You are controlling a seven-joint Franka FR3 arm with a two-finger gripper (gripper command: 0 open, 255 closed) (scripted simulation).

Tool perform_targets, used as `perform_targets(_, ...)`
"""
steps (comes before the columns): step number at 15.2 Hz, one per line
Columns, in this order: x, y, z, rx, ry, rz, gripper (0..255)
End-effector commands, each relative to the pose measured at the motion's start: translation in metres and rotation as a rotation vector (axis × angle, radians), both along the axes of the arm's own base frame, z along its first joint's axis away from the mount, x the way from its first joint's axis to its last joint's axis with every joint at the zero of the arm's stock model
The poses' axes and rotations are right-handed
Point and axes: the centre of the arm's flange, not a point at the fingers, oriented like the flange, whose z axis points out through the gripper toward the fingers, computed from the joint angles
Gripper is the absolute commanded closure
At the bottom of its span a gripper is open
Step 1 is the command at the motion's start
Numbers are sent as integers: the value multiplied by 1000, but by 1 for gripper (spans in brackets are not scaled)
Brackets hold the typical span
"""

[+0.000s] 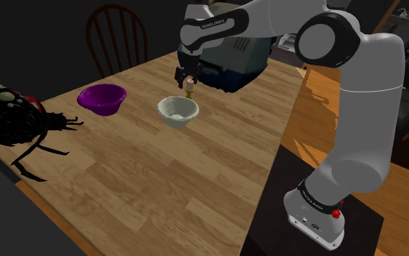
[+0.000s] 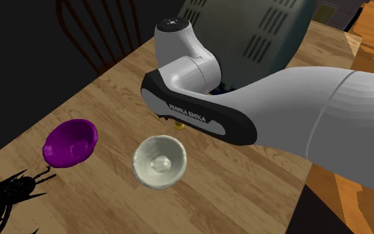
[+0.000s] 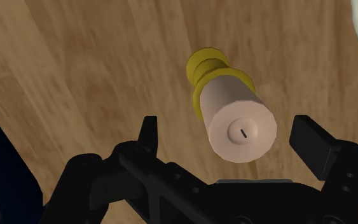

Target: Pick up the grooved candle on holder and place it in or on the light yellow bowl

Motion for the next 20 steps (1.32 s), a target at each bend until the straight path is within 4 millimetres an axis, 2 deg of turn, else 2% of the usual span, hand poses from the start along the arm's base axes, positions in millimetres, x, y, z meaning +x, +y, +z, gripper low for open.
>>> perform_targets(1, 0, 0, 0, 0, 0, 0, 0)
perform_targets(4, 0, 0, 0, 0, 0, 0, 0)
perform_targets(5, 0, 0, 0, 0, 0, 0, 255)
perform_targets(14, 0, 0, 0, 0, 0, 0, 255)
perform_targets(20, 0, 0, 31, 0, 0, 0, 255)
